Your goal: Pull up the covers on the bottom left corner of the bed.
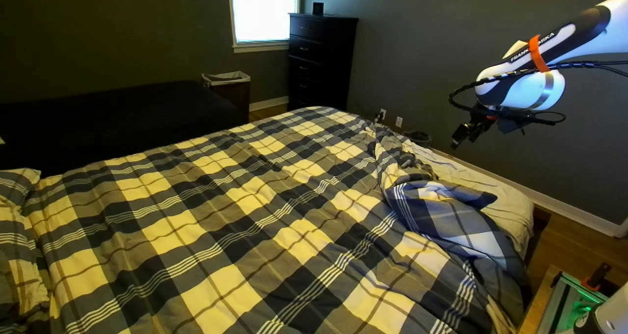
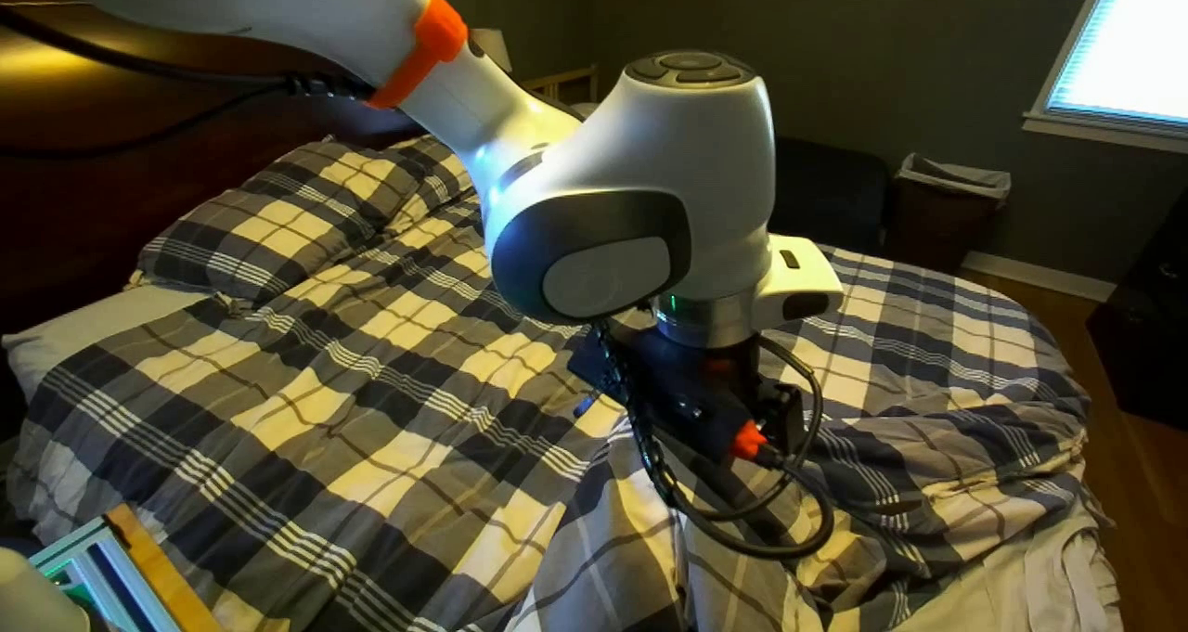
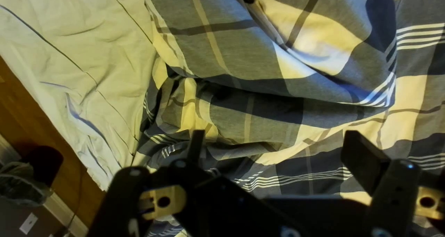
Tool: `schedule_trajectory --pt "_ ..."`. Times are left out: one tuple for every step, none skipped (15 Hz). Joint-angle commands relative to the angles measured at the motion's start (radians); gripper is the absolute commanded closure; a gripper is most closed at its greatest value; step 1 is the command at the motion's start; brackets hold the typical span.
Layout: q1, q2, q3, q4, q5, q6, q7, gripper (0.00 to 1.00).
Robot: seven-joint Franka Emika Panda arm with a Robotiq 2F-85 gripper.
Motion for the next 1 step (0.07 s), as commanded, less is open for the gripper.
schedule_trajectory --pt "0.016 -0.001 -0.015 0.0 -0.003 -0.001 0.004 0.0"
